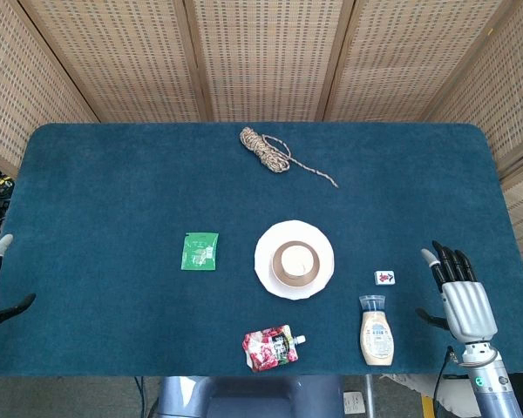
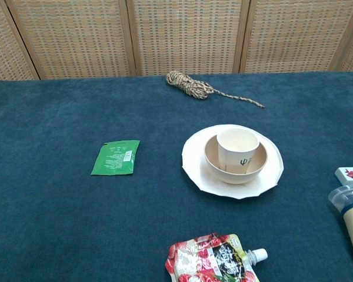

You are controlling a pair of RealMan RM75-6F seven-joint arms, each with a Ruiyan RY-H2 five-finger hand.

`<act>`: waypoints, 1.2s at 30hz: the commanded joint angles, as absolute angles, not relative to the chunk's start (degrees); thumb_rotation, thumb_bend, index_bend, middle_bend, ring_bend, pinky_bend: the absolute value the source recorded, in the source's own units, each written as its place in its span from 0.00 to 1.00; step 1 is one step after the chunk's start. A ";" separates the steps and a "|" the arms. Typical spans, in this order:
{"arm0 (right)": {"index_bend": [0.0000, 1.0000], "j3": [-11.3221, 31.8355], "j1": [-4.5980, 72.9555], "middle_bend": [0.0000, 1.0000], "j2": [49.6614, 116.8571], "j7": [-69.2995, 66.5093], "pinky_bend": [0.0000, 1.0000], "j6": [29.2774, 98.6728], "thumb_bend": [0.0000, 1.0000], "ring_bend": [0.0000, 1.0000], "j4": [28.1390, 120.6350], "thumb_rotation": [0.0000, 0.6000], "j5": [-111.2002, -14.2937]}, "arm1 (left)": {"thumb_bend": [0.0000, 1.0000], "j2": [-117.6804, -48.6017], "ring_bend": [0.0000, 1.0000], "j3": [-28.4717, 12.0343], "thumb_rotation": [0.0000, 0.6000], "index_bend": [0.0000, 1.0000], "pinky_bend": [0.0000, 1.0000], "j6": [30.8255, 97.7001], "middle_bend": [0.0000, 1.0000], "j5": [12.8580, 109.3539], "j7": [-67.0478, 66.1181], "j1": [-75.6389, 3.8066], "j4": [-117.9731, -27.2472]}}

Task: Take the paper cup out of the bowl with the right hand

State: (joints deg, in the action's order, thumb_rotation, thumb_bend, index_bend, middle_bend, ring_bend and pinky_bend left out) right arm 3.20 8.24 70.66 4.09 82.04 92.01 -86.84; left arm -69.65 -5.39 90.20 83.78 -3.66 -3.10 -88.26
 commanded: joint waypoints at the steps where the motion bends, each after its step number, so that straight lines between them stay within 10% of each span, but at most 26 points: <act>1: 0.09 3.19 8.24 0.00 70.63 4.08 0.00 82.01 0.24 0.00 92.03 1.00 -86.84 | 0.00 -69.66 0.00 -5.38 1.00 0.00 0.00 90.20 0.00 83.81 -3.69 -3.10 -88.26; 17: 0.10 4.38 10.08 0.00 70.32 6.75 0.00 80.80 0.24 0.00 96.66 1.00 -87.42 | 0.00 -69.07 0.00 -5.77 1.00 0.00 0.00 90.43 0.00 83.52 -2.64 -3.01 -88.56; 36: 0.22 13.33 29.16 0.00 80.95 30.09 0.00 59.24 0.30 0.00 106.71 1.00 -65.73 | 0.00 -68.17 0.00 -5.59 1.00 0.00 0.00 89.24 0.00 83.20 -0.50 -3.16 -88.77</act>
State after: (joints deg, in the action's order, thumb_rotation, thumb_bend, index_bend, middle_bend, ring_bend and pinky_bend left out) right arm 11.64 26.38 78.27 26.50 61.13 106.29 -69.49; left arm -68.18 -5.61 89.28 83.20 -0.53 -3.13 -88.79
